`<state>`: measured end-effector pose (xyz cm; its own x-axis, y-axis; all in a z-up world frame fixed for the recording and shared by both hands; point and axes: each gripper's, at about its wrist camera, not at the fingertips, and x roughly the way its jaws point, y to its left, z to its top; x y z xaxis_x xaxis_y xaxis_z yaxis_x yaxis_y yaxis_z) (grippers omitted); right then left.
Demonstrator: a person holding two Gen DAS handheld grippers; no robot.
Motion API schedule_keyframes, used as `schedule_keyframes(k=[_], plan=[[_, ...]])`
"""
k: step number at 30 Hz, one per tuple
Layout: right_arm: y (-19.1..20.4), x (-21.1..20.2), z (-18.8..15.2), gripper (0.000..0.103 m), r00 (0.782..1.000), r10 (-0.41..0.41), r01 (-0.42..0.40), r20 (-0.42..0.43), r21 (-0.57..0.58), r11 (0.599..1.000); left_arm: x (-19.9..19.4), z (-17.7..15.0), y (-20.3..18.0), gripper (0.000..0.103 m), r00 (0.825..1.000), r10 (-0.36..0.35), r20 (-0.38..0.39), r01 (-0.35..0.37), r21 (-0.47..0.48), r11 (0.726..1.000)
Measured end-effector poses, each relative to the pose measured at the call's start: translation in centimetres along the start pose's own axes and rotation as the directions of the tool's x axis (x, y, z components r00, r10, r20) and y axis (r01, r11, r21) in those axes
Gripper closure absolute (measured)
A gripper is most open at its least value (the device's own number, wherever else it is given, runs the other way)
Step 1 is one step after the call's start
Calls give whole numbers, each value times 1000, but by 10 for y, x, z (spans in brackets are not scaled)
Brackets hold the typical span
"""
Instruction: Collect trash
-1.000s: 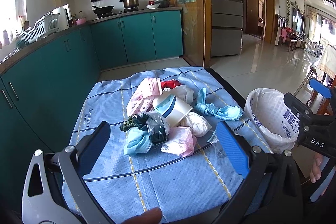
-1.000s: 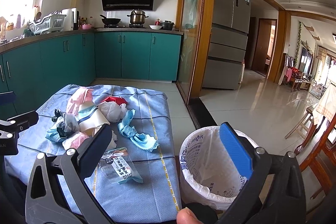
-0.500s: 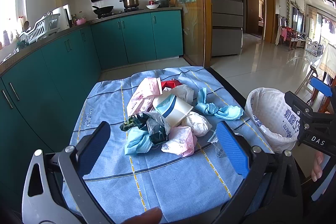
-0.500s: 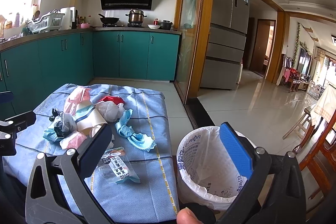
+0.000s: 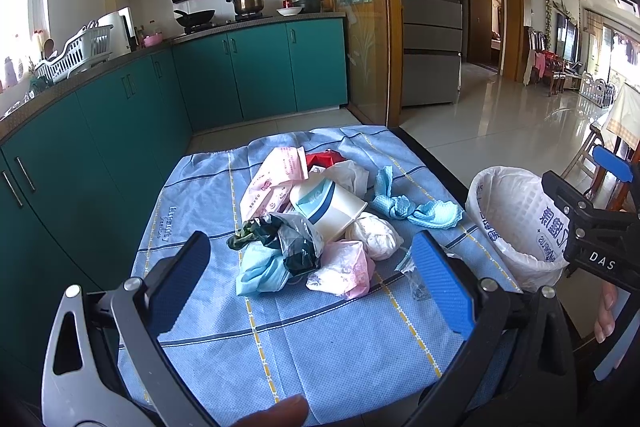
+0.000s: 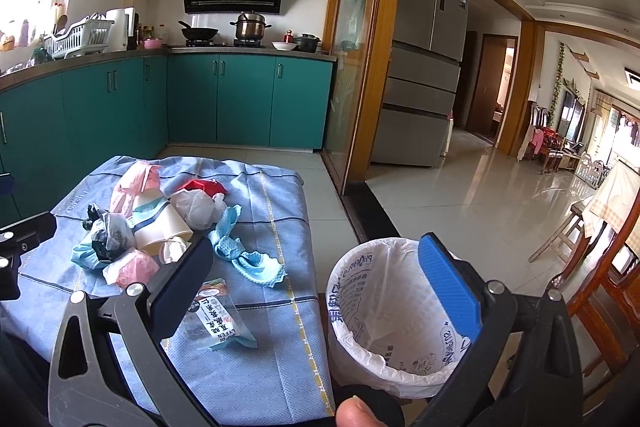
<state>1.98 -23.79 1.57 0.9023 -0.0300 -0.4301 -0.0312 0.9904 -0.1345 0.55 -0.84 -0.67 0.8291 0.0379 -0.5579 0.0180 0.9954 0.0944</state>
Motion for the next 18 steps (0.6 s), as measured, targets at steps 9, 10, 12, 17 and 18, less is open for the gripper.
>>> schedule_keyframes(k=[9,10,12,17,18], plan=[[0,-2,1,3,1000,1,-1,0,-4,1000,1,0,-2,3,1000,-5,-7,5,10,1000],[1,-2,2,3,1000,2,-2,0,-5,1000,2,0,-2,3,1000,-5,-8,5,10,1000],[1,-2,2,3,1000,4,-4,0,-5,1000,2,0,-2,3,1000,-5,-8,5,10,1000],[2,-2,2,3,1000,7,-7,-2,-4,1000,3,-1,-2,3,1000,-5,-14,5,9,1000],[1,-2,2,2,1000,6,-6,-1,-4,1000,3,-1,-3,3,1000,-4,-15,4,9,1000]])
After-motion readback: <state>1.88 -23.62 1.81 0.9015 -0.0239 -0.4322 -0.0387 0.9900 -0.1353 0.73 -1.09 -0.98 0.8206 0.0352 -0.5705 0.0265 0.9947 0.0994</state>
